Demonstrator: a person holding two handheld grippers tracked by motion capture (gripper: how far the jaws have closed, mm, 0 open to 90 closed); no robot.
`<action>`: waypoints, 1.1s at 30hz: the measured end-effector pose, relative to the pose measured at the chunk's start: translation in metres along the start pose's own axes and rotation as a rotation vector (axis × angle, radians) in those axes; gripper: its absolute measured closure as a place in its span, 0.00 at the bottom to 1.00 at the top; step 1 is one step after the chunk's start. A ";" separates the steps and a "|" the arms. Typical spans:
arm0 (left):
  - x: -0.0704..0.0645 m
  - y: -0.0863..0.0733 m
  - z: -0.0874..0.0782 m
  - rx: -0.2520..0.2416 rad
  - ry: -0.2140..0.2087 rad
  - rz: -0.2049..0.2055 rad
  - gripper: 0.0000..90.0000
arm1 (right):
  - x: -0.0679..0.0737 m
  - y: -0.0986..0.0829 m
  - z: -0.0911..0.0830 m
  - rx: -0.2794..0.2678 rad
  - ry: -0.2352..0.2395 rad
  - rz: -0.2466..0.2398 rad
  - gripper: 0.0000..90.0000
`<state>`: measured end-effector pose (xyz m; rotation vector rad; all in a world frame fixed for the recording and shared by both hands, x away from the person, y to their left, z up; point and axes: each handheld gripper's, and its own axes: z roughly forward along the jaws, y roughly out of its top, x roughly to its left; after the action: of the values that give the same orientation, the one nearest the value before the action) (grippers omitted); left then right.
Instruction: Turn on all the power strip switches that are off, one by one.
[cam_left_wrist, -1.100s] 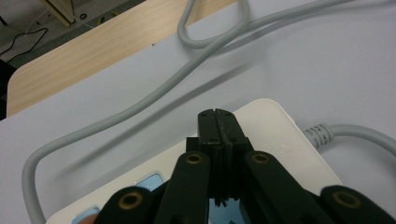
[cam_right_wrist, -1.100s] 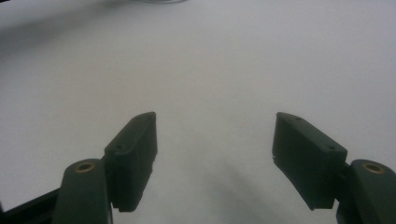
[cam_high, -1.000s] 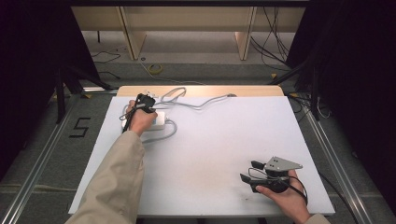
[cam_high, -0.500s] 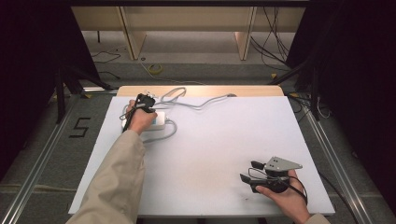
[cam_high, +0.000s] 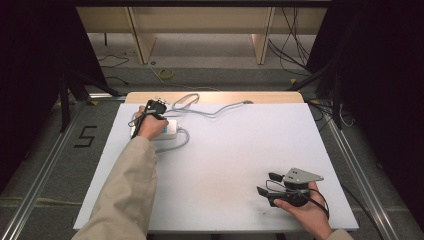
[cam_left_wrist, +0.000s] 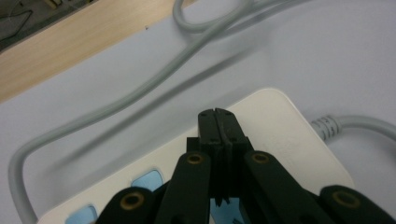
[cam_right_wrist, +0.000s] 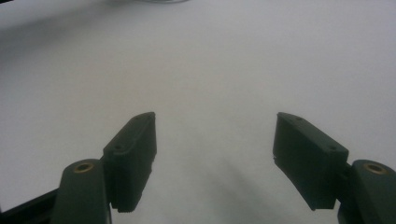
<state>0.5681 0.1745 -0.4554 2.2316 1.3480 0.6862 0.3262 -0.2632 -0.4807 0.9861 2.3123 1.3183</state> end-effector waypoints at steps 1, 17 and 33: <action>0.000 -0.001 0.000 -0.015 -0.031 -0.039 1.00 | 0.000 0.000 0.000 0.001 -0.001 -0.001 0.35; 0.015 0.008 -0.032 -0.097 0.070 -0.019 1.00 | 0.000 0.001 0.000 -0.004 0.000 0.002 0.34; 0.036 -0.005 -0.046 -0.061 0.068 -0.050 1.00 | 0.001 0.001 0.001 0.000 -0.002 -0.004 0.35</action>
<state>0.5505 0.2143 -0.4155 2.1367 1.3918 0.7818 0.3266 -0.2612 -0.4800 0.9820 2.3121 1.3149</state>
